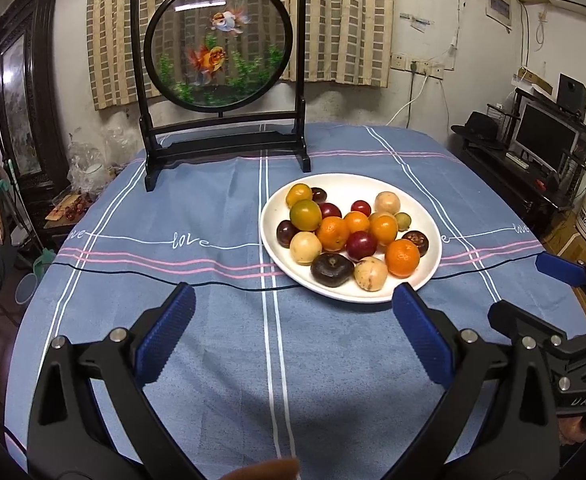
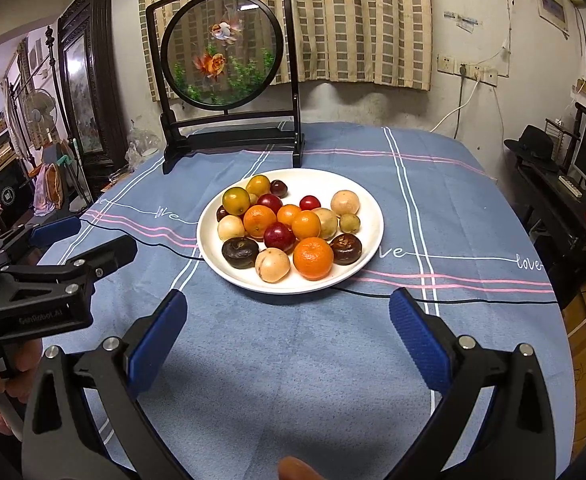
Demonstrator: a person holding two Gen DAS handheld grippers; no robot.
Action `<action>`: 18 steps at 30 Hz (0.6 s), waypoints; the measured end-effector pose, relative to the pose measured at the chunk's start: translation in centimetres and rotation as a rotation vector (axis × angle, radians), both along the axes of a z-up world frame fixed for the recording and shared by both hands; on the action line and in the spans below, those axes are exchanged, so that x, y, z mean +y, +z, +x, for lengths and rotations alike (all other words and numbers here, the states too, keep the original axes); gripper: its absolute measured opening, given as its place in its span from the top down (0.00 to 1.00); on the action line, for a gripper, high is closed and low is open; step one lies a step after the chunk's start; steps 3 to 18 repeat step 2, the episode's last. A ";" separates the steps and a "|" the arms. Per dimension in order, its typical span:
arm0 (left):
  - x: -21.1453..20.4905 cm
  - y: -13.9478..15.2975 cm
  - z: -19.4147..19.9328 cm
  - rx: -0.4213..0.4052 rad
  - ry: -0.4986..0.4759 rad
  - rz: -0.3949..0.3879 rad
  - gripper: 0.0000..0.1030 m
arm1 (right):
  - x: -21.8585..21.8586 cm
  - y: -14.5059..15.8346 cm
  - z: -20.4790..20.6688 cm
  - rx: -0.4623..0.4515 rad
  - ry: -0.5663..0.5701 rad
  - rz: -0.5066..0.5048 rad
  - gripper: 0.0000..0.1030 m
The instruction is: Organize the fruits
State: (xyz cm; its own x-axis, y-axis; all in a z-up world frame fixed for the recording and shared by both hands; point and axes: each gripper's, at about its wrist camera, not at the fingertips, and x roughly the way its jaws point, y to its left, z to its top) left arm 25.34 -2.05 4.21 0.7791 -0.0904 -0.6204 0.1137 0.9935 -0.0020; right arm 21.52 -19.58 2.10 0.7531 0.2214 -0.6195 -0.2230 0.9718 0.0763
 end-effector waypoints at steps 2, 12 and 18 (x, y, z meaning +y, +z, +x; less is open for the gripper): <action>0.1 0.0 0.1 0.000 0.003 0.002 0.02 | 0.0 0.0 0.1 0.002 -0.001 -0.001 0.01; 0.1 0.0 0.1 0.000 0.003 0.002 0.02 | 0.0 0.0 0.1 0.002 -0.001 -0.001 0.01; 0.1 0.0 0.1 0.000 0.003 0.002 0.02 | 0.0 0.0 0.1 0.002 -0.001 -0.001 0.01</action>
